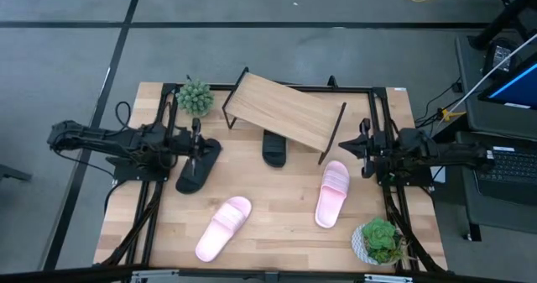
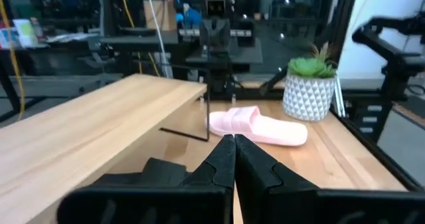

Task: Pick and place slides into the shelf
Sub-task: Put the right white slides on the shelf

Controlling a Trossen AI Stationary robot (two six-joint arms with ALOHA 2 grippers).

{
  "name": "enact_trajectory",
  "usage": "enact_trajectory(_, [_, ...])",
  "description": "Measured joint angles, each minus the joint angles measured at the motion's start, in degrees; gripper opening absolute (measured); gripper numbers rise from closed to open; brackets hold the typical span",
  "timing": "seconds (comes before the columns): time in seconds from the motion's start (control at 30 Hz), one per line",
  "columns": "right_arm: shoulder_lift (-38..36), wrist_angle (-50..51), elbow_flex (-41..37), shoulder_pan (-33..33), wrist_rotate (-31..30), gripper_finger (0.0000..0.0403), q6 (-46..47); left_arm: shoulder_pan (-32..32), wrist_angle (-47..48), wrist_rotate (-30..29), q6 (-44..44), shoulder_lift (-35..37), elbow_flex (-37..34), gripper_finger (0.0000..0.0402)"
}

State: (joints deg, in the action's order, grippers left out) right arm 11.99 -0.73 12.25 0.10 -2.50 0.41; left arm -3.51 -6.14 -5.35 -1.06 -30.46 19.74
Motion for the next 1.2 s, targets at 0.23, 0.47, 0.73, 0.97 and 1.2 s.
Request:
enact_trajectory(0.23, [7.37,0.04,1.47,0.11,2.65,0.0001,1.12,0.0,-4.02,3.37,0.13,-6.53,0.25,0.0])
enact_trajectory(0.47, [10.83,0.02,1.55,0.11,2.7,0.0001,0.89,0.11,-5.12,3.22,0.19,-8.24,0.25,0.0])
enact_trajectory(0.73, [11.54,-0.04,1.55,0.1,5.72,0.0005,0.77,0.13,-5.17,3.14,2.78,-8.2,0.25,0.0])
enact_trajectory(0.97, [11.54,0.09,1.55,0.09,5.77,0.0007,0.81,0.13,-5.17,3.14,3.15,-8.2,0.25,0.0])
enact_trajectory(1.2, [11.54,1.05,1.55,0.09,5.77,0.0008,0.83,0.11,-5.17,3.14,3.17,-8.2,0.25,0.0])
